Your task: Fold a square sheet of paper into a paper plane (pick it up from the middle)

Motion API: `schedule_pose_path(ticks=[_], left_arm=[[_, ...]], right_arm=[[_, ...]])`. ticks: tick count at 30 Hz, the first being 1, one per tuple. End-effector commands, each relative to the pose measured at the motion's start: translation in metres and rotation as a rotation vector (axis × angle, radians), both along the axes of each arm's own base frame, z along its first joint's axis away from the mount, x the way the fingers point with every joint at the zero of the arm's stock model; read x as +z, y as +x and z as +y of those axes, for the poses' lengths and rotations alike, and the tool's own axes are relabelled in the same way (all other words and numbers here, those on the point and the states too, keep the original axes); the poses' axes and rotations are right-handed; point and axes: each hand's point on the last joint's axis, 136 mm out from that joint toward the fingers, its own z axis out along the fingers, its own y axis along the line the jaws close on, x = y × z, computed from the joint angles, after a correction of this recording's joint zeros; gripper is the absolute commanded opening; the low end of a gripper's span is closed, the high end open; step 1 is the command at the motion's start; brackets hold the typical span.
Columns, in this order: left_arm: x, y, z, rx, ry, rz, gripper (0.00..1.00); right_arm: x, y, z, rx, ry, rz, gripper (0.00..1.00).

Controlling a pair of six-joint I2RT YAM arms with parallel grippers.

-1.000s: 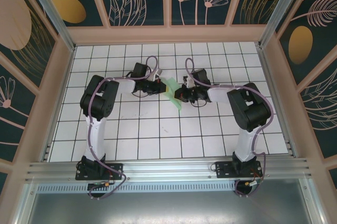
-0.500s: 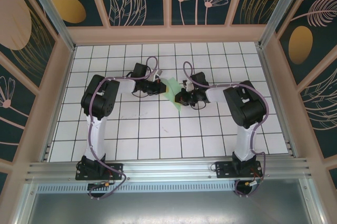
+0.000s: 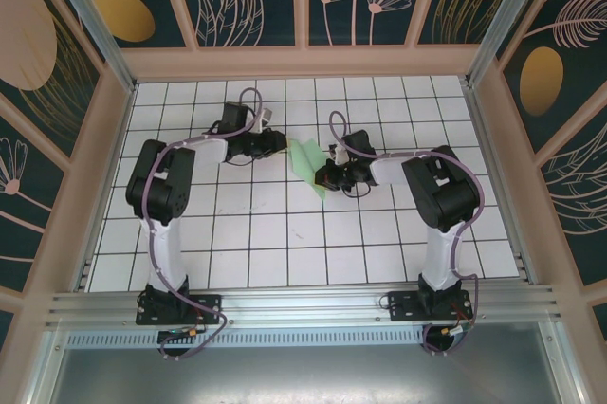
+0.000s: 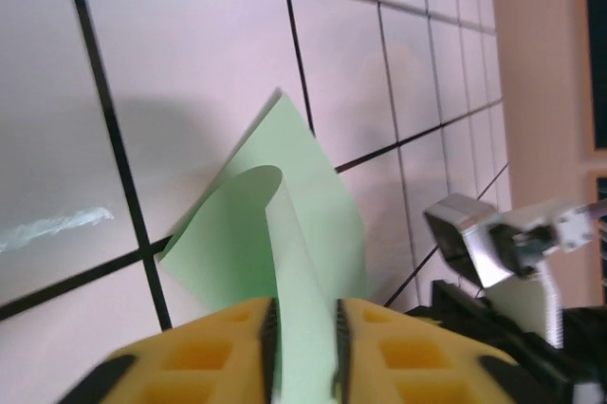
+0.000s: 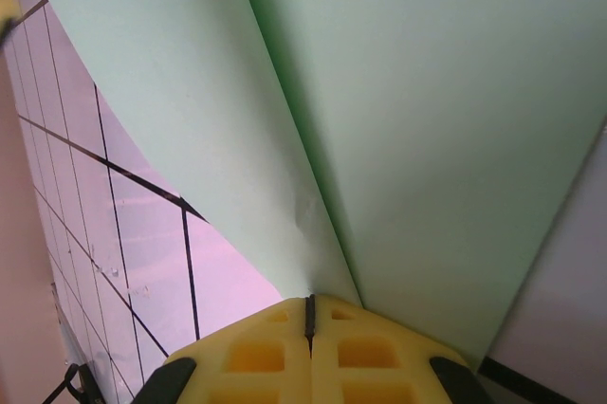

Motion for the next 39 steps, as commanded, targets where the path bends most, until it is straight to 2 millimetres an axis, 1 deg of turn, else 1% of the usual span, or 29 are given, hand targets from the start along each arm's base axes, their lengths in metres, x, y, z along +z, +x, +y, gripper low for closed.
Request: schedule_pose_path(ticks=[1, 2, 3, 6, 9, 14, 17, 20, 25, 29, 34, 39], left_arm=[[0.023, -0.011, -0.001, 0.051, -0.074, -0.003, 0.19], [0.024, -0.018, -0.007, 0.033, -0.094, 0.011, 0.15], [0.024, -0.027, -0.015, 0.002, -0.109, 0.023, 0.13], [0.022, -0.041, -0.038, -0.054, -0.101, 0.035, 0.11], [0.011, -0.042, -0.051, -0.053, -0.094, 0.060, 0.08], [-0.003, -0.042, -0.070, -0.080, -0.113, 0.092, 0.08], [-0.020, -0.037, -0.071, -0.055, -0.093, 0.126, 0.07], [-0.032, -0.034, -0.074, -0.055, -0.094, 0.149, 0.08], [-0.040, -0.031, -0.075, -0.056, -0.062, 0.159, 0.10], [-0.055, -0.025, -0.067, -0.027, 0.037, 0.171, 0.14], [-0.076, -0.021, -0.061, -0.019, 0.125, 0.196, 0.13], [-0.090, -0.016, -0.059, -0.018, 0.165, 0.201, 0.13]], right_arm=[[-0.036, -0.015, -0.017, -0.034, -0.125, 0.068, 0.06], [-0.035, -0.016, -0.016, -0.029, -0.117, 0.068, 0.06], [-0.034, -0.015, -0.015, -0.029, -0.110, 0.066, 0.06], [-0.034, -0.014, -0.014, -0.031, -0.110, 0.062, 0.06], [-0.034, -0.014, -0.014, -0.035, -0.108, 0.061, 0.06], [-0.035, -0.014, -0.014, -0.037, -0.109, 0.060, 0.06], [-0.036, -0.015, -0.014, -0.040, -0.108, 0.064, 0.06], [-0.037, -0.016, -0.014, -0.041, -0.110, 0.066, 0.06], [-0.040, -0.017, -0.016, -0.037, -0.132, 0.069, 0.05], [-0.041, -0.019, -0.017, -0.036, -0.142, 0.072, 0.05], [-0.041, -0.021, -0.019, -0.031, -0.156, 0.069, 0.05], [-0.043, -0.023, -0.020, -0.026, -0.163, 0.078, 0.05]])
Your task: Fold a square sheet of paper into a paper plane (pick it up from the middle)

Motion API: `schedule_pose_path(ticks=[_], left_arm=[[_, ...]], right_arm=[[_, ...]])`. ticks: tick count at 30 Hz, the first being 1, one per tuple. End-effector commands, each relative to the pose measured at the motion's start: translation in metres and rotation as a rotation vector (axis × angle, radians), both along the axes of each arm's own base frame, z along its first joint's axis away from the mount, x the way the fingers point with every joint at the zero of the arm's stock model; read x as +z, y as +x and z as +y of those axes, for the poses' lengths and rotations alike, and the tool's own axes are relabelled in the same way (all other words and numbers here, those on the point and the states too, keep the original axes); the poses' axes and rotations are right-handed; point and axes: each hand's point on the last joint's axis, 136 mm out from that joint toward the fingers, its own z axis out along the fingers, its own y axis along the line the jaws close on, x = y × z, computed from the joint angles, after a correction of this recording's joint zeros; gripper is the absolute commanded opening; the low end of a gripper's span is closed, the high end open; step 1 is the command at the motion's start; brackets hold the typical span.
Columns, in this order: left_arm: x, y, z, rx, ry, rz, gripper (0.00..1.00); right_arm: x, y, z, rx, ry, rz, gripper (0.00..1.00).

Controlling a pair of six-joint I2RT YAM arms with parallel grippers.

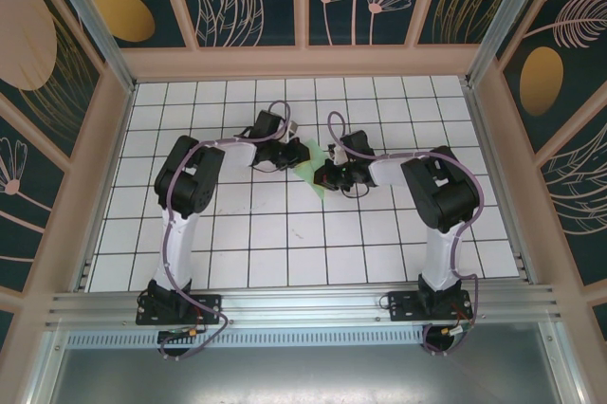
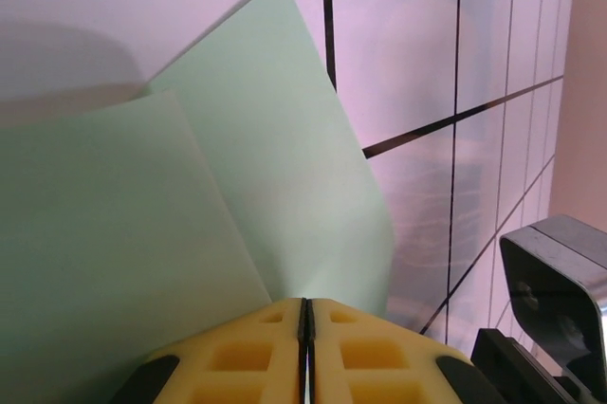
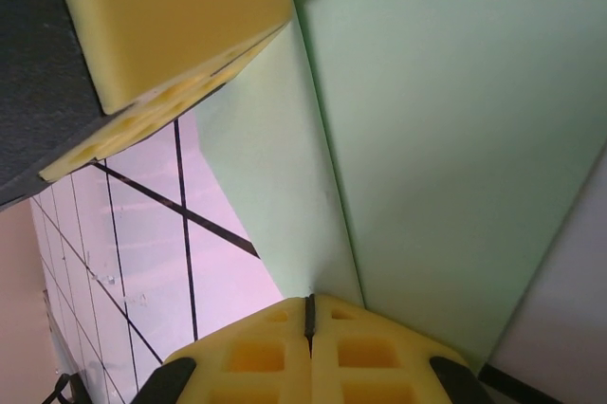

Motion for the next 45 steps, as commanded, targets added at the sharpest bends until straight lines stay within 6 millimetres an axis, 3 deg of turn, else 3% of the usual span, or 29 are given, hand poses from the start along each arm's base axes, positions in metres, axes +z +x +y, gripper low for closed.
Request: schedule_pose_path(ticks=[1, 14, 19, 27, 37, 41, 45], left_arm=[[-0.038, -0.003, 0.009, -0.002, 0.111, 0.041, 0.13], [-0.039, 0.033, 0.022, 0.031, 0.276, 0.009, 0.13], [-0.049, 0.034, 0.023, 0.021, 0.301, 0.035, 0.12], [-0.045, 0.041, 0.020, 0.012, 0.311, 0.037, 0.13], [-0.047, 0.058, 0.026, 0.053, 0.391, 0.044, 0.13], [-0.046, 0.047, 0.024, 0.029, 0.371, 0.058, 0.12], [-0.043, 0.031, 0.021, 0.018, 0.354, 0.069, 0.12]], right_arm=[[-0.043, -0.026, -0.023, -0.020, -0.157, 0.104, 0.03], [-0.051, -0.058, -0.037, 0.018, -0.178, 0.161, 0.00], [-0.051, -0.075, -0.036, 0.047, -0.109, 0.192, 0.00], [-0.057, -0.099, -0.040, 0.091, -0.084, 0.233, 0.00], [-0.071, -0.094, -0.052, 0.070, -0.203, 0.239, 0.00], [-0.035, -0.069, -0.037, 0.063, -0.118, 0.141, 0.00], [0.029, -0.030, -0.017, 0.046, 0.000, -0.016, 0.00]])
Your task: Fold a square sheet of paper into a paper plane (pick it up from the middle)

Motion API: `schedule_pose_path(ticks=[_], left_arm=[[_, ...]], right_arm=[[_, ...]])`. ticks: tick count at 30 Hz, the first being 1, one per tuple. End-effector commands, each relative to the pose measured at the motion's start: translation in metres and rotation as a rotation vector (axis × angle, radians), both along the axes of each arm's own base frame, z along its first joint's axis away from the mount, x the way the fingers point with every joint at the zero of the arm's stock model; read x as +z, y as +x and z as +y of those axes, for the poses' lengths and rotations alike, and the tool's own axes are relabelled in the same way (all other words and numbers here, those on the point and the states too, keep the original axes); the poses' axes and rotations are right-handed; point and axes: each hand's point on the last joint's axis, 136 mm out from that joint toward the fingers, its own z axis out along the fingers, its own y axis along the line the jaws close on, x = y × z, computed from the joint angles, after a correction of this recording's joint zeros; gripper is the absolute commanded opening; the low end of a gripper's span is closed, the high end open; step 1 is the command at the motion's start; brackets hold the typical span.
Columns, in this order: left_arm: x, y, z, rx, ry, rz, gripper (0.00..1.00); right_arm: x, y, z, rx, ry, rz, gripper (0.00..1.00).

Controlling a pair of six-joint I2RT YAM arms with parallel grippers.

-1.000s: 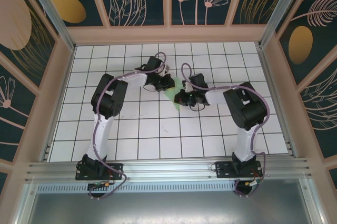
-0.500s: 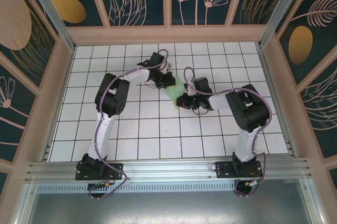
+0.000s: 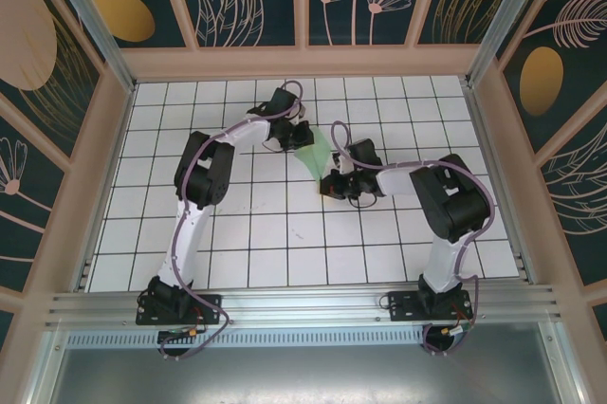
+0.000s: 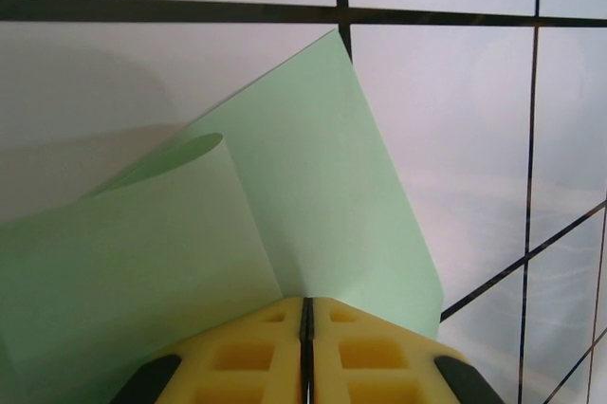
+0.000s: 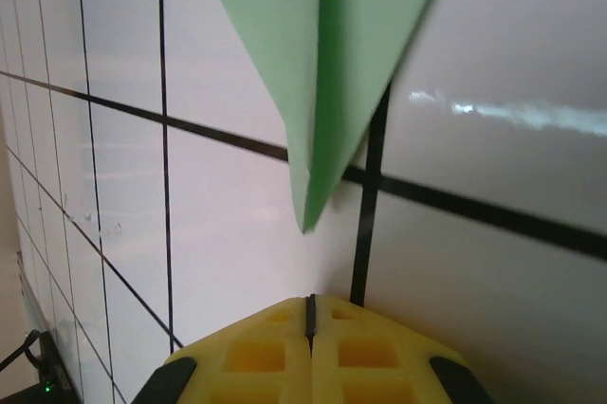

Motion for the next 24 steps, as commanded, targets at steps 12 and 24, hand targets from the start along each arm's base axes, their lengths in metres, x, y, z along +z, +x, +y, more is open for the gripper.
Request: schedule_pose_path(ticks=[12, 24], left_arm=[[-0.027, -0.062, 0.033, 0.081, 0.046, 0.138, 0.12], [-0.013, -0.071, 0.035, 0.091, 0.019, 0.123, 0.14]], right_arm=[[0.043, 0.060, 0.036, 0.040, 0.052, -0.037, 0.00], [-0.036, 0.024, 0.027, 0.052, -0.099, 0.118, 0.00]])
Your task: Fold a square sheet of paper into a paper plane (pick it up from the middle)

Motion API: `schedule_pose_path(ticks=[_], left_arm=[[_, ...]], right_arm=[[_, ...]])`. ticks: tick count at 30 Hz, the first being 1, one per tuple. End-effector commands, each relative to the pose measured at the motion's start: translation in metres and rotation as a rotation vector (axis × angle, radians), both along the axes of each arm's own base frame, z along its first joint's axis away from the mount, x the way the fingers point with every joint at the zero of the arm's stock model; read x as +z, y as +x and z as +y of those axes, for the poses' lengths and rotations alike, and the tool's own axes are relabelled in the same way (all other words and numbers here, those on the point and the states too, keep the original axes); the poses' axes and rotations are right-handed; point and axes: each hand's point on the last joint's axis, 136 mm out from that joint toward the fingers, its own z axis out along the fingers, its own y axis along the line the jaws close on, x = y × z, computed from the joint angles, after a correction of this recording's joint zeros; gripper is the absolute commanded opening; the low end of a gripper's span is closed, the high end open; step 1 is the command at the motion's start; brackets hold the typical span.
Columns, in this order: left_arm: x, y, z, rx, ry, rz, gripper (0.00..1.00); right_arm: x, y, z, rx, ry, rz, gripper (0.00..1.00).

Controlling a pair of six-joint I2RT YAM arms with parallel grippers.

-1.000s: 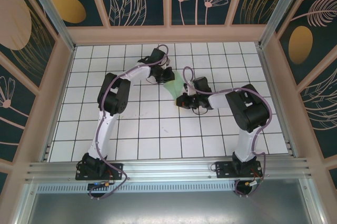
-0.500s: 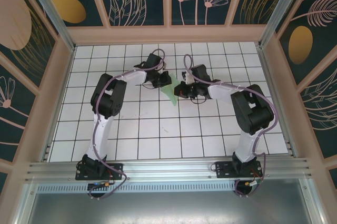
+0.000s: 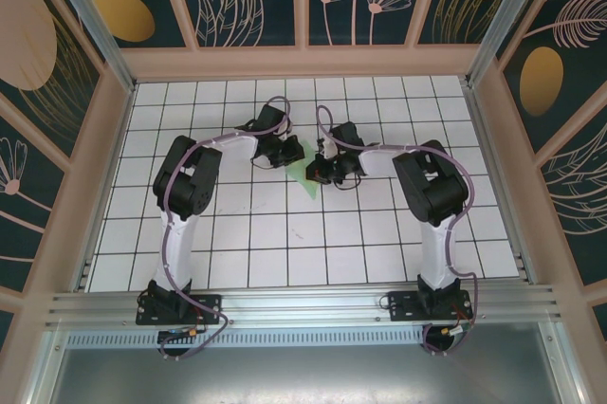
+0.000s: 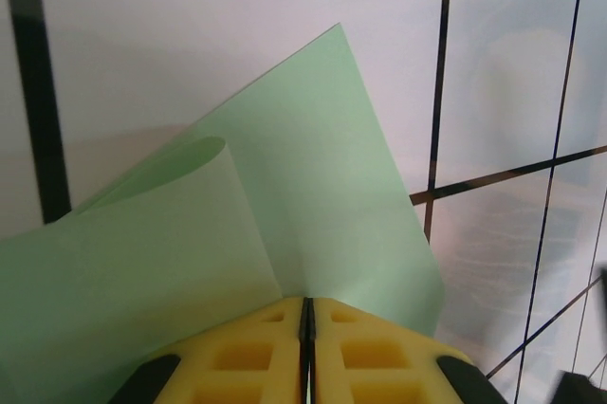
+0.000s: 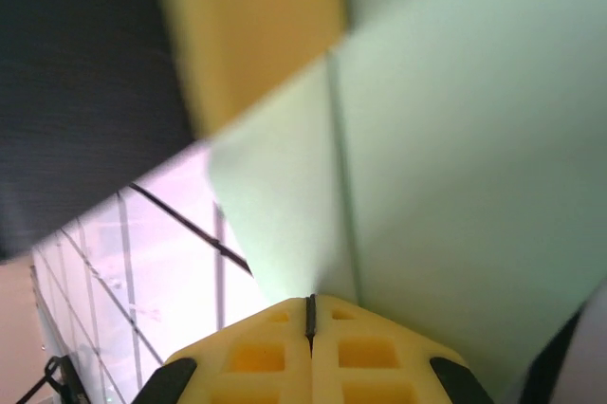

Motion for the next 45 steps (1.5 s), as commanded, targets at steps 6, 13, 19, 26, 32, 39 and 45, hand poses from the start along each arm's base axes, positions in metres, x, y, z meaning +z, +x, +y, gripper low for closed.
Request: schedule_pose_path(ticks=[6, 13, 19, 26, 32, 39, 45], left_arm=[[-0.003, 0.005, 0.013, 0.002, 0.115, -0.011, 0.17], [-0.015, 0.034, 0.023, 0.030, 0.180, -0.019, 0.17], [-0.031, 0.045, 0.027, 0.034, 0.212, -0.009, 0.16], [-0.029, 0.055, 0.037, 0.036, 0.181, -0.046, 0.19], [-0.019, 0.071, 0.047, 0.055, 0.167, -0.076, 0.21], [-0.025, 0.082, 0.047, 0.038, 0.172, -0.074, 0.22], [0.024, 0.093, 0.046, 0.047, 0.139, -0.152, 0.22]], right_arm=[[-0.061, -0.046, -0.037, 0.028, -0.233, 0.131, 0.00], [-0.070, -0.071, -0.045, 0.054, -0.221, 0.178, 0.00], [-0.071, -0.077, -0.048, 0.048, -0.215, 0.187, 0.00], [-0.074, -0.081, -0.053, 0.040, -0.222, 0.196, 0.00], [-0.081, -0.089, -0.060, 0.033, -0.238, 0.214, 0.00], [-0.074, -0.084, -0.055, 0.036, -0.214, 0.199, 0.00], [-0.030, -0.048, -0.030, 0.050, -0.138, 0.085, 0.02]])
